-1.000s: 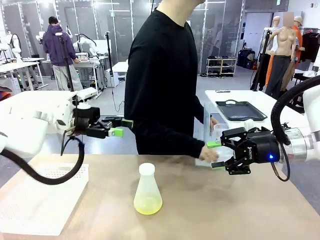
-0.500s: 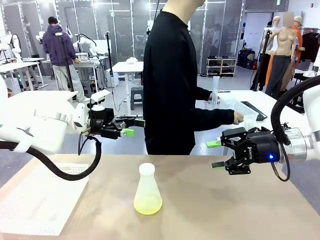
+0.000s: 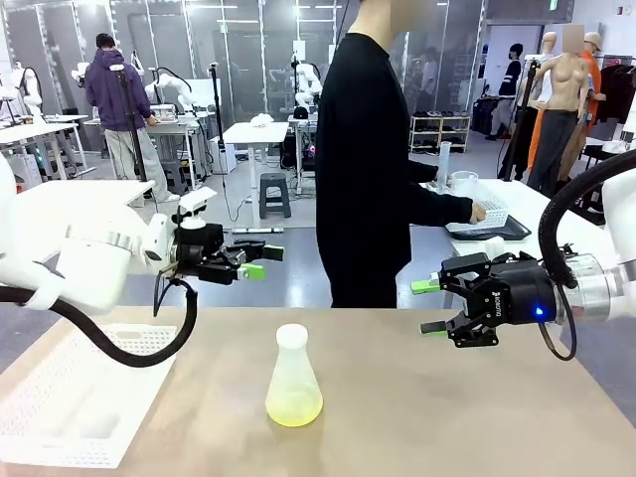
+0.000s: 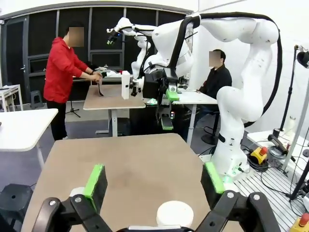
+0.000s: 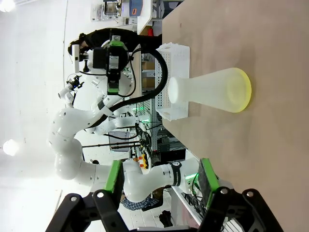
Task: Prepare the solutions needed for the experiment.
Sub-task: When the human places the Big flask in the center of the table, pick up the Big flask and place it in the left Organizing basket.
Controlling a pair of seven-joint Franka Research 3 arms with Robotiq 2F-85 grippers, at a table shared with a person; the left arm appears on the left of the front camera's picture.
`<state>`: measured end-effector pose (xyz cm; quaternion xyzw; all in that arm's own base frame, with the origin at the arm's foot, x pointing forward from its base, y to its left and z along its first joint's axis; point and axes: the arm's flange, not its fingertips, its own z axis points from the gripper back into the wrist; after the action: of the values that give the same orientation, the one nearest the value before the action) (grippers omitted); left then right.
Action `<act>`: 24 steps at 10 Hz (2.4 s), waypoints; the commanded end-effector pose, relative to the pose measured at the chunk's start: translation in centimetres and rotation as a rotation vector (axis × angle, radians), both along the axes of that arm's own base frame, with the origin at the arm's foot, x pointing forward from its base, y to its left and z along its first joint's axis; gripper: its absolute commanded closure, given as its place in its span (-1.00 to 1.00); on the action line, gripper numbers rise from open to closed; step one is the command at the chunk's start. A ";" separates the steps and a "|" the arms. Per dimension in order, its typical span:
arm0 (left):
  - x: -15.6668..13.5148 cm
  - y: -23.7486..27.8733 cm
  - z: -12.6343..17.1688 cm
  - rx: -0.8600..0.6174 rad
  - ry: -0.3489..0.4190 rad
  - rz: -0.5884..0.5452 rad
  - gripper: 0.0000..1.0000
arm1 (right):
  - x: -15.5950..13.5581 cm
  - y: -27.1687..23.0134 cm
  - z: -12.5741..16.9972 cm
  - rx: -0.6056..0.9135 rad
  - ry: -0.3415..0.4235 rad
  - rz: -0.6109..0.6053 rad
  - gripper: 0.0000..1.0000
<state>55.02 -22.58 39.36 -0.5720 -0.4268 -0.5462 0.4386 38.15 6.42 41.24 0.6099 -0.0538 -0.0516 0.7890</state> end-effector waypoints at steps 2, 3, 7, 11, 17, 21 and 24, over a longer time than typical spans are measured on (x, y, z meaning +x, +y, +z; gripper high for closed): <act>-1.3 1.1 -2.8 -0.098 -0.005 0.030 -1.00 | 0.1 0.1 -0.1 0.001 -0.009 -0.001 -0.57; -1.5 1.6 -3.8 -0.108 -0.001 0.021 -1.00 | 0.1 0.1 -0.1 0.001 -0.009 -0.001 -0.57; -1.9 2.0 -6.9 -0.032 -0.081 -0.068 -1.00 | 0.1 0.1 -0.1 0.001 -0.009 -0.001 -0.57; -0.8 0.8 -9.0 0.026 -0.103 -0.068 -1.00 | 0.1 0.1 -0.1 0.001 -0.009 -0.001 -0.57; -0.6 -0.9 -10.8 0.082 -0.052 -0.146 -1.00 | 0.1 0.1 -0.1 0.001 -0.009 -0.001 -0.57; -1.5 -1.2 -11.3 0.064 -0.053 -0.140 -1.00 | 0.1 0.1 -0.1 0.001 -0.009 -0.001 -0.57; -1.6 -1.4 -11.3 0.065 -0.033 -0.145 -1.00 | 0.1 0.1 -0.1 0.001 -0.009 -0.001 -0.57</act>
<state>53.49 -23.89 28.10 -0.5770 -0.3746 -0.5996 0.4090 38.16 6.39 41.24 0.6098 -0.0541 -0.0518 0.7890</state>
